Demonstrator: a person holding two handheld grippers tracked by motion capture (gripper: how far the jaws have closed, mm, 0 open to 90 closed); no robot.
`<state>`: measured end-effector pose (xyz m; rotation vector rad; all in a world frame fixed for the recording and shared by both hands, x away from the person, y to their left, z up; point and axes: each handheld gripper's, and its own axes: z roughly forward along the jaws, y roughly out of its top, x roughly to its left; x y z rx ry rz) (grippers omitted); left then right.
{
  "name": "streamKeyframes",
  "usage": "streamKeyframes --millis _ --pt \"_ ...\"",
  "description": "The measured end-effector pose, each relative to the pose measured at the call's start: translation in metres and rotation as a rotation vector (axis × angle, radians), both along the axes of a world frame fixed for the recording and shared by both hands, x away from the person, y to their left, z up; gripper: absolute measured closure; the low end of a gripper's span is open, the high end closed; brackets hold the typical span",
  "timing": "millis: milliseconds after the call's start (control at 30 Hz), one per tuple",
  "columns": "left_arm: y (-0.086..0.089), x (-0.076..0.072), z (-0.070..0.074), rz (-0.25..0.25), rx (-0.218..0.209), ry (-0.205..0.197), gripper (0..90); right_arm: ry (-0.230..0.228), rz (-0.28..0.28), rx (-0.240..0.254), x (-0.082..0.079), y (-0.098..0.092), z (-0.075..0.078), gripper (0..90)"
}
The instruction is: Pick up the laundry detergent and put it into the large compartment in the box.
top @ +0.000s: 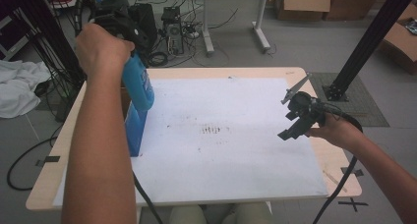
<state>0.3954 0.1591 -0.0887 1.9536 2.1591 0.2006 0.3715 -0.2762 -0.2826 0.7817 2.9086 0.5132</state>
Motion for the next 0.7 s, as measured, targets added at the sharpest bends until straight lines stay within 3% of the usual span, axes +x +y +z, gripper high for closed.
streamKeyframes --millis 700 --pt "0.033 -0.005 0.003 -0.057 0.039 -0.015 37.9 0.007 -0.008 -0.009 0.002 0.004 -0.001 18.9"
